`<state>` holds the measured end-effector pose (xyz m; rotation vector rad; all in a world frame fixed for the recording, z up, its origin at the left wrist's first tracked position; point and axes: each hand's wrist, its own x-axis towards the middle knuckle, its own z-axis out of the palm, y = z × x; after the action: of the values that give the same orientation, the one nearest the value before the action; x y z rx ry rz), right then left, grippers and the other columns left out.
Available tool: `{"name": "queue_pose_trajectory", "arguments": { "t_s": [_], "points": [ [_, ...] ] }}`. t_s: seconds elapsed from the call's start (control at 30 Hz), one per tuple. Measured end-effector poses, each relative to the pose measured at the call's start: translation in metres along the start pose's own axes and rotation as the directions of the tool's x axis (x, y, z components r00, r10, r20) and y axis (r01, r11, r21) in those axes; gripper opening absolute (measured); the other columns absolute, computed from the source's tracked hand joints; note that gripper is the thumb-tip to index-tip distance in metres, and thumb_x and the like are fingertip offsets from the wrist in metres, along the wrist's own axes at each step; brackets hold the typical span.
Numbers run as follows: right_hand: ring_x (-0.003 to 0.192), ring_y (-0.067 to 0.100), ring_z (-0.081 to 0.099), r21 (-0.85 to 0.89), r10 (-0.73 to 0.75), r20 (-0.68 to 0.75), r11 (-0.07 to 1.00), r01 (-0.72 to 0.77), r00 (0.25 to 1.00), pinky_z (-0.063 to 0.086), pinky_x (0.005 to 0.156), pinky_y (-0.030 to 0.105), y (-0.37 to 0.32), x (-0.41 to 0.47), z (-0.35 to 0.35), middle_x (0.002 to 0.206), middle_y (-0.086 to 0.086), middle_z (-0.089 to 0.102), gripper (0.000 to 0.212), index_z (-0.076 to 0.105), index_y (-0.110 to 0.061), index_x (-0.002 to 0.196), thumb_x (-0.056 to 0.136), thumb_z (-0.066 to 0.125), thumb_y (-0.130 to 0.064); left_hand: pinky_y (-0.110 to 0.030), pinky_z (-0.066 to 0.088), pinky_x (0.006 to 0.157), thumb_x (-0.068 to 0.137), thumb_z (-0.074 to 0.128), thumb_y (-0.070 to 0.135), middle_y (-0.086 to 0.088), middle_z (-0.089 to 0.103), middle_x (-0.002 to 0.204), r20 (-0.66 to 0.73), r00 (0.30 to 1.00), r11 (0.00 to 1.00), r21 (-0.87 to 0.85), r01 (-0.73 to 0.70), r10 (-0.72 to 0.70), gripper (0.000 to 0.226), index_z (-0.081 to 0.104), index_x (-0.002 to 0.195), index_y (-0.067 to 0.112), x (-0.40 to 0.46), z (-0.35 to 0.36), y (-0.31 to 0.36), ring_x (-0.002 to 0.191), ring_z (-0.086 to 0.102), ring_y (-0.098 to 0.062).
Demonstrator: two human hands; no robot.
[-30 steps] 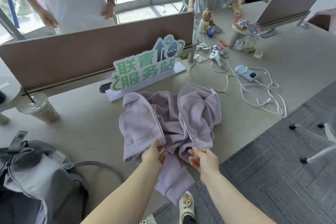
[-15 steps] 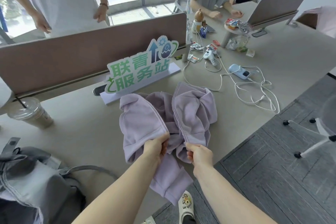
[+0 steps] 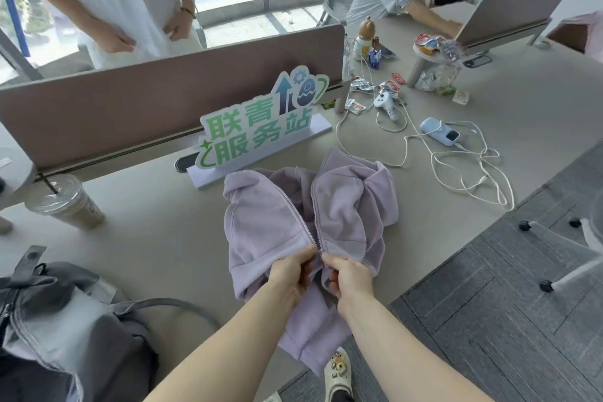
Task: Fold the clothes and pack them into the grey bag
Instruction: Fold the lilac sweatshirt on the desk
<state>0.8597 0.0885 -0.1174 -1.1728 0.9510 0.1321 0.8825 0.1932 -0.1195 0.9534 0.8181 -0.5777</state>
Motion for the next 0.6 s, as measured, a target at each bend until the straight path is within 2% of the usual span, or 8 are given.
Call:
{"name": "queue_pose_trajectory", "arguments": {
  "t_s": [0.13,0.27,0.47,0.6],
  "points": [
    [0.041,0.007,0.034,0.029,0.007,0.009,1.0,-0.008,1.0,0.027,0.037,0.016,-0.002,0.0,0.003,0.057,0.002,0.043,0.02,0.065,-0.01,0.064,0.08,0.073,0.0,-0.015,0.038,0.037,0.088,0.068,0.011,0.001,0.063,0.052,0.009,1.0,1.0,0.016,0.01,-0.01,0.012,0.067,0.076,0.01,0.0,0.001,0.002,0.038,0.053,-0.008],
    [0.046,0.008,0.036,0.024,0.024,0.016,0.999,-0.024,1.0,0.029,0.04,0.017,-0.003,0.001,0.003,0.059,0.001,0.044,0.018,0.067,-0.011,0.067,0.079,0.074,-0.001,-0.014,0.038,0.036,0.087,0.069,0.009,0.0,0.062,0.048,-0.006,1.0,0.997,0.079,-0.019,0.02,0.018,0.066,0.069,0.008,0.0,0.001,0.007,0.033,0.051,-0.008],
    [0.043,0.009,0.036,-0.013,0.046,0.024,0.999,-0.046,0.999,0.028,0.047,0.023,-0.009,0.003,0.008,0.058,0.003,0.046,0.021,0.065,-0.01,0.062,0.08,0.073,-0.001,-0.013,0.035,0.034,0.087,0.068,0.004,0.0,0.06,0.044,0.0,0.995,0.97,0.222,-0.097,0.099,0.015,0.067,0.072,0.003,-0.002,0.003,0.009,0.032,0.052,-0.006],
    [0.034,0.007,0.03,-0.057,0.079,0.034,0.995,-0.077,0.996,0.025,0.039,0.02,-0.012,0.007,0.008,0.056,0.004,0.042,0.016,0.062,-0.006,0.069,0.08,0.073,-0.002,-0.014,0.034,0.034,0.088,0.068,0.007,0.003,0.056,0.039,0.001,0.994,0.934,0.34,-0.106,0.113,0.018,0.065,0.071,0.004,-0.008,0.001,0.012,0.032,0.05,-0.006]
  ]
}}
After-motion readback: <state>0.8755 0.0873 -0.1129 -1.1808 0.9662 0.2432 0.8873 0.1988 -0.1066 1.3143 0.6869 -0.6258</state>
